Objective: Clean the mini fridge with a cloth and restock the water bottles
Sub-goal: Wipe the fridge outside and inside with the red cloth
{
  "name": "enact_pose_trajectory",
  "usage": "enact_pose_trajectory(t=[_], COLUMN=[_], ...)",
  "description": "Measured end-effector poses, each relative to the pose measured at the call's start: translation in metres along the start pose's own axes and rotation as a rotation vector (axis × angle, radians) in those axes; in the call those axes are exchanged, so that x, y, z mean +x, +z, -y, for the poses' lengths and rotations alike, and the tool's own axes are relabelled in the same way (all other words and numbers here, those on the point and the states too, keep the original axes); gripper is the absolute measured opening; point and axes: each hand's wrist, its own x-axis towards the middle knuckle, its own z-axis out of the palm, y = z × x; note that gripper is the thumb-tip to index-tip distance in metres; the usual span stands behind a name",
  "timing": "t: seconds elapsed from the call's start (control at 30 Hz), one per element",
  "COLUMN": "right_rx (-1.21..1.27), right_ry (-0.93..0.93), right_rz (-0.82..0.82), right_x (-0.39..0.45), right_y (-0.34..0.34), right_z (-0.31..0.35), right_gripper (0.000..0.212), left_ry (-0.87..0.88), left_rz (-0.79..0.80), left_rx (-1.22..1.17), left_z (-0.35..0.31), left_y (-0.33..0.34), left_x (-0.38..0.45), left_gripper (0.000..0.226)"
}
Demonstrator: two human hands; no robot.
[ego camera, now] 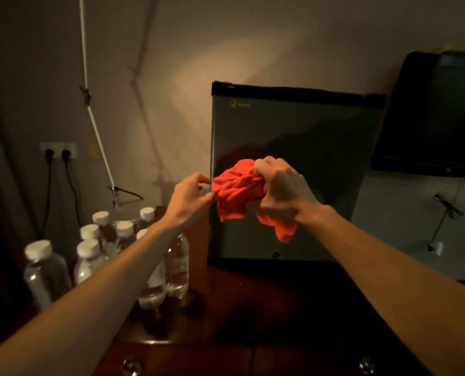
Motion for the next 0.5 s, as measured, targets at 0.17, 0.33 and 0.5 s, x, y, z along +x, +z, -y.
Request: enact_pose_trajectory(t=[0.17,0.33,0.5], right_rx=[-0.030,-0.021,-0.045], right_ry=[0.088,0.122,0.140], right_rz=[0.013,0.039,0.050], right_x=[-0.036,-0.043,-0.029], right_y=[0.014,0.013,0.007], right_z=[0.010,0.013,0.001], right_gripper=[0.052,0.057,0.067], left_ry=[-0.054,-0.065,-0.167], left_rz=[0.015,0.066,0.123], left_rx=[0.040,0.055,0.044], left_z=[0.002,-0.002,0.000], left_y=[-0.008,-0.001,0.007], left_x=[-0.039,-0.029,0.005], left_gripper=[0.033,0.041,0.056])
